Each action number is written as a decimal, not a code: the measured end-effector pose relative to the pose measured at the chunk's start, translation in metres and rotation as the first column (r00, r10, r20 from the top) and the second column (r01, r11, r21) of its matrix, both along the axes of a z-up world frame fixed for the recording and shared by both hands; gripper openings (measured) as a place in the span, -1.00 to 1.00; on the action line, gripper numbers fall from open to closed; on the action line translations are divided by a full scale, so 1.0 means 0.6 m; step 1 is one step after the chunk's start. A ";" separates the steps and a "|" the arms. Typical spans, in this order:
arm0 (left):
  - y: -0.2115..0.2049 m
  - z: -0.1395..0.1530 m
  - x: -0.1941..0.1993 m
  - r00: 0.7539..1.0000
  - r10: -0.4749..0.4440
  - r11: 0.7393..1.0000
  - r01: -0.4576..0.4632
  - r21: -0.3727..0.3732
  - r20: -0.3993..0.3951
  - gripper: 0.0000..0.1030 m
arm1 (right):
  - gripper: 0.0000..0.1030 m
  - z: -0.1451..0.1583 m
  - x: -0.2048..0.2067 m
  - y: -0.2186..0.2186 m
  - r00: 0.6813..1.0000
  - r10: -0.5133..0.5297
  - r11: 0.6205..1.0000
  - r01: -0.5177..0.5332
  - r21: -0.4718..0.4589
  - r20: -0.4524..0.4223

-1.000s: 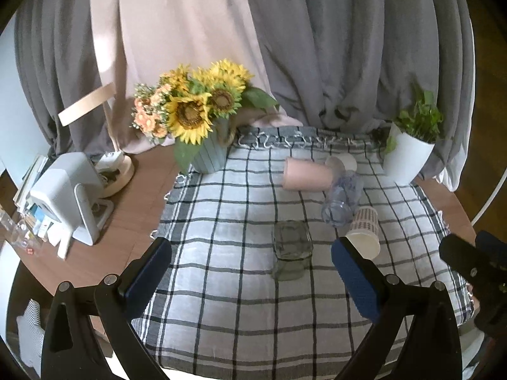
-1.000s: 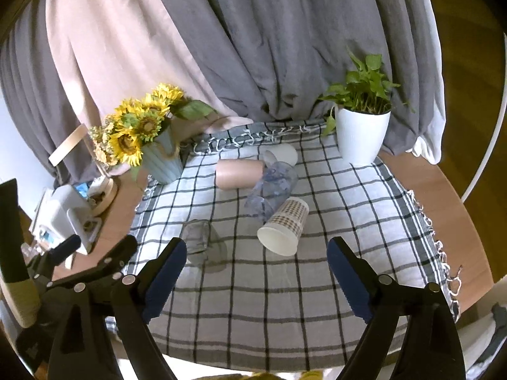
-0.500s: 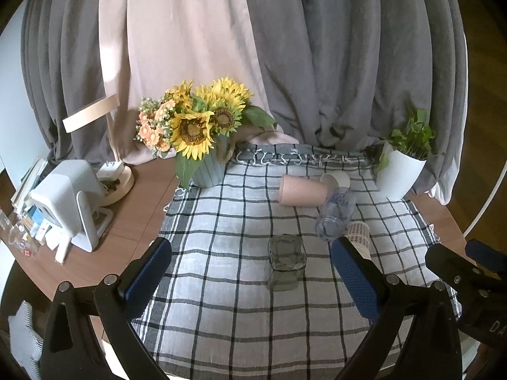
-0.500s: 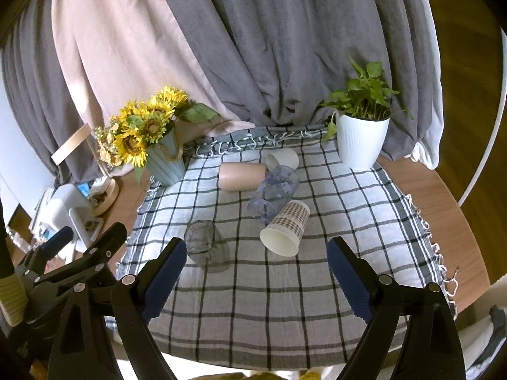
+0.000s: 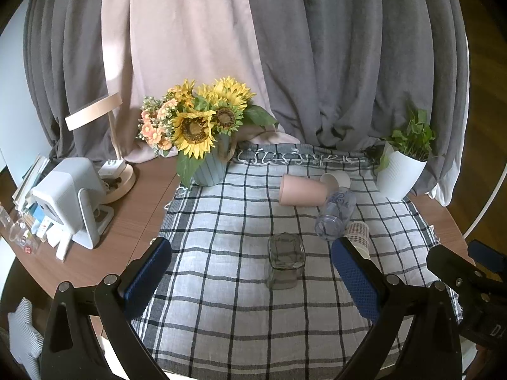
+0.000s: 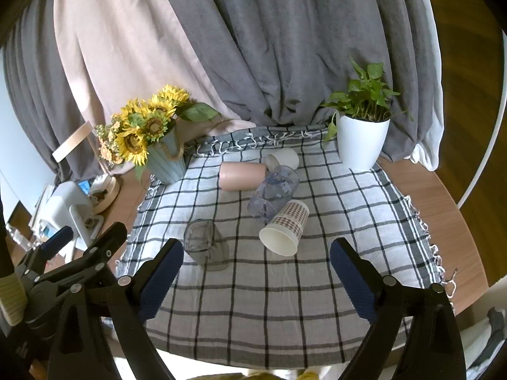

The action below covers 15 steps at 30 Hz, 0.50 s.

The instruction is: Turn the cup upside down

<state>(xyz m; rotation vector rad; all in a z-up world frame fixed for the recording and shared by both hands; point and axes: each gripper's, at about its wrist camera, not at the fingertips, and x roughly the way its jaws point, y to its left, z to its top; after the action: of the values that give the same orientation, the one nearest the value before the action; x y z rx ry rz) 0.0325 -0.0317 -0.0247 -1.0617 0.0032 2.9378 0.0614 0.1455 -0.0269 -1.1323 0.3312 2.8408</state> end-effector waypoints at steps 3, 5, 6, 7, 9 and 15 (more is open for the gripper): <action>0.000 0.000 0.001 1.000 0.001 1.000 -0.001 0.001 0.000 1.00 | 0.83 0.001 0.002 0.003 1.000 0.000 1.000 0.000 0.003 -0.004; 0.000 0.000 0.001 1.000 0.002 1.000 -0.002 0.000 0.000 1.00 | 0.83 0.001 0.002 0.004 1.000 -0.001 1.000 0.001 0.005 -0.004; 0.000 0.000 0.001 1.000 0.004 1.000 -0.004 0.001 0.000 0.99 | 0.83 0.001 0.003 0.005 1.000 -0.001 1.000 0.001 0.005 -0.005; 0.000 0.000 0.002 1.000 0.005 1.000 -0.005 0.002 0.000 0.99 | 0.83 0.000 0.003 0.005 1.000 -0.002 1.000 0.002 0.007 -0.003; 0.000 0.000 0.002 1.000 0.004 1.000 -0.004 0.002 0.000 1.00 | 0.83 0.000 0.005 0.005 1.000 -0.001 1.000 0.002 0.007 -0.003; 0.000 0.000 0.001 1.000 0.006 1.000 -0.006 0.002 0.001 1.00 | 0.83 0.001 0.005 0.004 1.000 0.000 1.000 0.000 0.007 -0.002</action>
<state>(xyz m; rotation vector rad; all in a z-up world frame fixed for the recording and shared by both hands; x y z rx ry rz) 0.0333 -0.0316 -0.0250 -1.0651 -0.0029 2.9418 0.0646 0.1477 -0.0264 -1.1287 0.3218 2.8409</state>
